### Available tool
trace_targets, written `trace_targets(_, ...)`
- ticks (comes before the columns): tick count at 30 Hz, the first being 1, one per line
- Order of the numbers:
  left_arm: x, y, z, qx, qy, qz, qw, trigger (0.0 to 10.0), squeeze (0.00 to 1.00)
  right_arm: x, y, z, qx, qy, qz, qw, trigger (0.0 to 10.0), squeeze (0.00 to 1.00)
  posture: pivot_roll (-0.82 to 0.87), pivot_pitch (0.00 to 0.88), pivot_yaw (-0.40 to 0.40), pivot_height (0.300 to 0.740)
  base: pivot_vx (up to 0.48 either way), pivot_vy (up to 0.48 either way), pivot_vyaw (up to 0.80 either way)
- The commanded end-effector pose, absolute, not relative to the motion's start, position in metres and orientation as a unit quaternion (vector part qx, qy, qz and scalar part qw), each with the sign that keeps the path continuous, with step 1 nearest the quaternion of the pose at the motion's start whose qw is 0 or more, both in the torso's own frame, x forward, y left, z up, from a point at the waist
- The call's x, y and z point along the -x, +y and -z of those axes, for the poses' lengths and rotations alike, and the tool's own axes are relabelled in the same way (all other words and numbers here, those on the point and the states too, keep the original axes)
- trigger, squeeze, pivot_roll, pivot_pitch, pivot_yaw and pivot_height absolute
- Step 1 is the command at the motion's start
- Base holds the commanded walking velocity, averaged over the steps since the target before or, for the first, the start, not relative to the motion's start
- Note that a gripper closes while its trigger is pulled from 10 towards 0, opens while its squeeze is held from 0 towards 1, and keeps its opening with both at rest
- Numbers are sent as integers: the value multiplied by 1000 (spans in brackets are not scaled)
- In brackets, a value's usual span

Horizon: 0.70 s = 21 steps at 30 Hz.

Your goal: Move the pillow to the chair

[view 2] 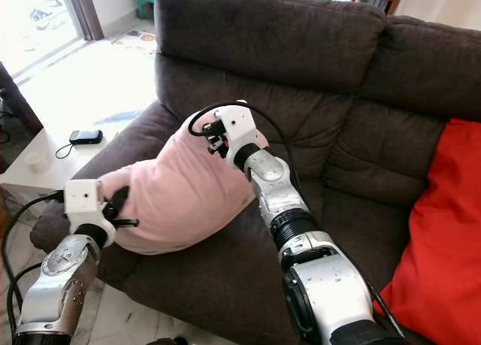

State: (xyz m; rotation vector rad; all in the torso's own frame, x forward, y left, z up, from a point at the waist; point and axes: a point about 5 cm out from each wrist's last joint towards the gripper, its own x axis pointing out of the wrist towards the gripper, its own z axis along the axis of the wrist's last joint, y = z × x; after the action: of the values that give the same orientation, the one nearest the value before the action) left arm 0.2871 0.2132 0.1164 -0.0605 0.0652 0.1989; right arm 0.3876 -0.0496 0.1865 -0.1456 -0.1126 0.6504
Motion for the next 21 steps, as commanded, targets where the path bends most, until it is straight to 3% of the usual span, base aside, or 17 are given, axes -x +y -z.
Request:
trace_targets(1, -289, 220, -130, 19, -9, -140, 990, 10000, 0, -387, -38, -199, 77, -80, -343, 933, 10000, 1000, 144, 86, -62, 740, 0, 0, 0)
trace_targets(3, -282, 237, -123, 37, -3, -215, 976, 10000, 0, -386, -37, -199, 76, -81, -342, 933, 10000, 1000, 145, 88, -64, 740, 0, 0, 0)
trace_targets(7, -279, 239, -115, 28, 13, -214, 976, 10000, 0, -386, -37, -198, 81, -81, -338, 934, 10000, 1000, 144, 89, -64, 740, 0, 0, 0)
trace_targets(8, -278, 238, -112, 30, 18, -208, 977, 10000, 0, -386, -37, -197, 84, -81, -337, 934, 10000, 275, 143, 91, -65, 740, 0, 0, 0)
trace_targets(9, -278, 238, -110, 32, 22, -205, 978, 10000, 0, -386, -37, -197, 85, -81, -337, 934, 10000, 275, 143, 91, -65, 740, 0, 0, 0)
trace_targets(10, -277, 237, -108, 30, 26, -203, 978, 10000, 0, -386, -37, -196, 86, -81, -335, 935, 10000, 0, 141, 92, -65, 740, 0, 0, 0)
trace_targets(17, -279, 237, -101, 50, 35, -209, 976, 10000, 0, -387, -44, -193, 77, -80, -317, 942, 10000, 0, 135, 95, -62, 740, 0, 0, 0)
trace_targets(18, -283, 234, -104, 51, 27, -194, 979, 10000, 0, -387, -45, -192, 64, -75, -317, 943, 10000, 1000, 135, 95, -62, 740, 0, 0, 0)
trace_targets(21, -285, 231, -108, 51, 18, -179, 982, 10000, 0, -387, -46, -193, 69, -78, -314, 944, 10000, 1000, 135, 95, -62, 740, 0, 0, 0)
